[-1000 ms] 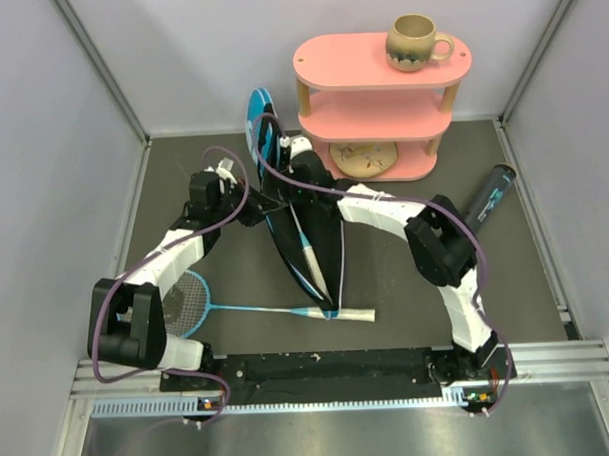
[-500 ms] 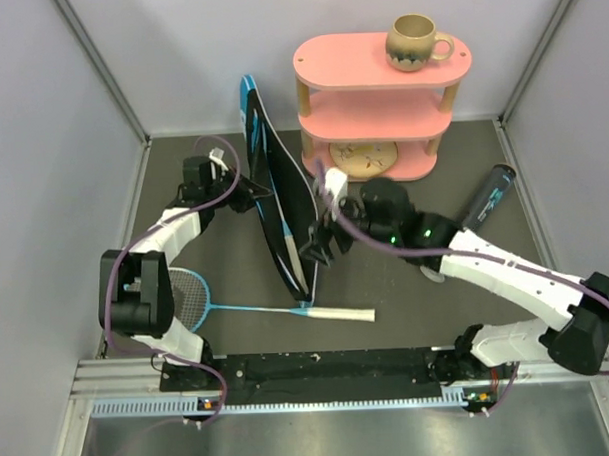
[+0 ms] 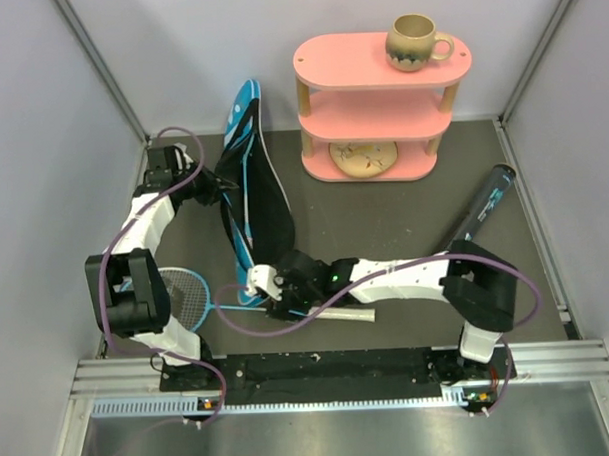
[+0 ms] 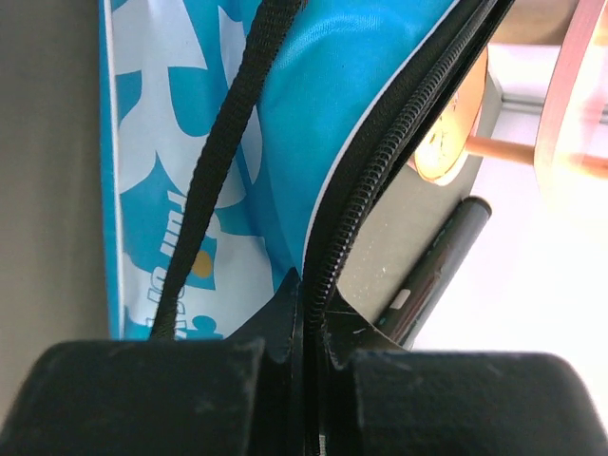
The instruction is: Pack up the badminton gear
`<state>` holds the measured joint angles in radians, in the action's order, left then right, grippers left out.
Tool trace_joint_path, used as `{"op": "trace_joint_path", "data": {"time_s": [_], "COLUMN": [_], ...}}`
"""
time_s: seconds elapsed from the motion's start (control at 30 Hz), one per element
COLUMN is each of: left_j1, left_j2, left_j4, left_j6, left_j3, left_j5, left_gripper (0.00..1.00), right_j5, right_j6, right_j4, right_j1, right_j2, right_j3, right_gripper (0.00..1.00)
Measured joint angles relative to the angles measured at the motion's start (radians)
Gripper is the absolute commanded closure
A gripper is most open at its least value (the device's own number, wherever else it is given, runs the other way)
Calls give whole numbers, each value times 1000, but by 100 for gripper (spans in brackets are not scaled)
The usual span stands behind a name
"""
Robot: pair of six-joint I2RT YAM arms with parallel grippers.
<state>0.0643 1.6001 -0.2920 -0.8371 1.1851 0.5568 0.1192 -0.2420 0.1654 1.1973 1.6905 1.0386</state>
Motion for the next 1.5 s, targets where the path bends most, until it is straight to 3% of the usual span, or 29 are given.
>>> {"op": "trace_joint_path", "data": {"time_s": [0.3, 0.63, 0.77, 1.0, 1.07, 1.27, 1.5], "left_j1": [102, 146, 151, 156, 160, 178, 216], "left_j2": [3, 38, 54, 66, 66, 101, 117], "left_j4": [-82, -122, -131, -142, -144, -207, -239], "left_j6": [34, 106, 153, 227, 242, 260, 221], "left_j3": [62, 96, 96, 97, 101, 180, 259], "left_j5": [-29, -69, -100, -158, -179, -233, -215], "left_gripper": [100, 100, 100, 100, 100, 100, 100], "right_j5": [5, -5, -23, -49, -66, -157, -267], "right_j6": [-28, -37, -58, -88, -101, -158, -205], "right_j4": [-53, -93, -100, -102, -99, -149, 48], "right_j1": [42, 58, 59, 64, 70, 97, 103], "right_j2": [240, 349, 383, 399, 399, 324, 135], "right_j3": [274, 319, 325, 342, 341, 221, 179], "right_gripper": [31, 41, 50, 92, 100, 100, 100]}}
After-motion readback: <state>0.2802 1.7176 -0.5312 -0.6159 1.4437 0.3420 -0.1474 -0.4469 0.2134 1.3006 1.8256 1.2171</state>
